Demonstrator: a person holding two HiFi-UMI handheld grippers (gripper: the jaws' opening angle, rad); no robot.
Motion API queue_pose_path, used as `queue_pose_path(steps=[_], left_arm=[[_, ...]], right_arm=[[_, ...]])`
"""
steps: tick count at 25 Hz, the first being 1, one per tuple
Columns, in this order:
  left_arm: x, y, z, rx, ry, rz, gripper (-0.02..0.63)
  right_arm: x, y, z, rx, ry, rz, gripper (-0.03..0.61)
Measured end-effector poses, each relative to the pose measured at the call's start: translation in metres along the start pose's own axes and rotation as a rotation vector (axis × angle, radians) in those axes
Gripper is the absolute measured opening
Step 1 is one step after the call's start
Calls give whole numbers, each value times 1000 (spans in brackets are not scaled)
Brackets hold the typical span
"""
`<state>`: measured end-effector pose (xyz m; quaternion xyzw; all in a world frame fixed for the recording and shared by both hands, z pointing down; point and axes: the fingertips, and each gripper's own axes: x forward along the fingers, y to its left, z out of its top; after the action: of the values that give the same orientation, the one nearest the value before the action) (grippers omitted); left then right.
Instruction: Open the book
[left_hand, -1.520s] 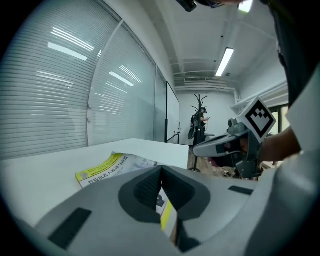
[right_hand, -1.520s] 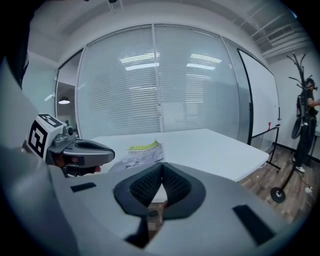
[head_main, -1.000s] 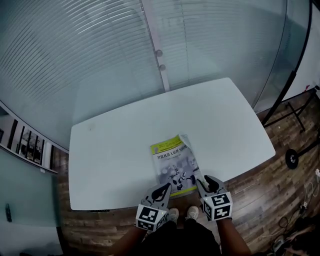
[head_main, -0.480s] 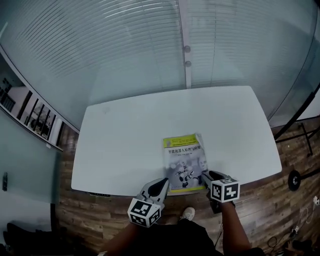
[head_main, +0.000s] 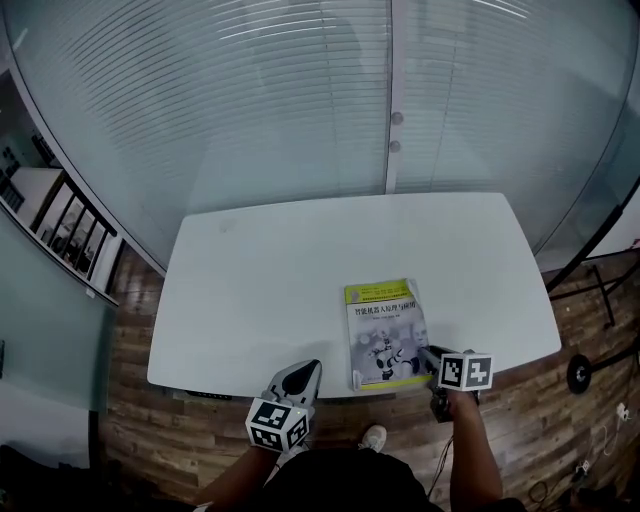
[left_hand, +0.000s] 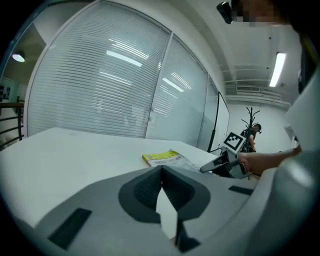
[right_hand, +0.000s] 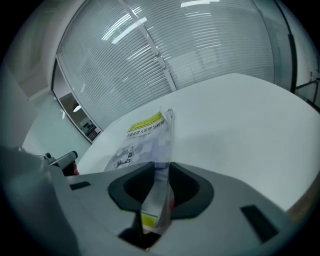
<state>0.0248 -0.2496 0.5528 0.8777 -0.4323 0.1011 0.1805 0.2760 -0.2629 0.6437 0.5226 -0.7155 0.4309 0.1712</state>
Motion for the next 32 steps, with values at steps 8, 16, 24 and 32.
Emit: queue_pose_path(steps=[8, 16, 24, 32], left_arm=[[-14, 15, -11, 0, 25, 22, 11], [-21, 19, -15, -26, 14, 22, 11], [-33, 26, -15, -34, 3, 11, 11], [-43, 38, -12, -29, -11, -3, 11]], right_arm=[[-18, 10, 13, -163, -109, -190, 46], [-28, 26, 22, -313, -158, -286, 37], [-36, 58, 31, -494, -186, -398, 32], [-36, 92, 36, -571, -231, -451, 29]])
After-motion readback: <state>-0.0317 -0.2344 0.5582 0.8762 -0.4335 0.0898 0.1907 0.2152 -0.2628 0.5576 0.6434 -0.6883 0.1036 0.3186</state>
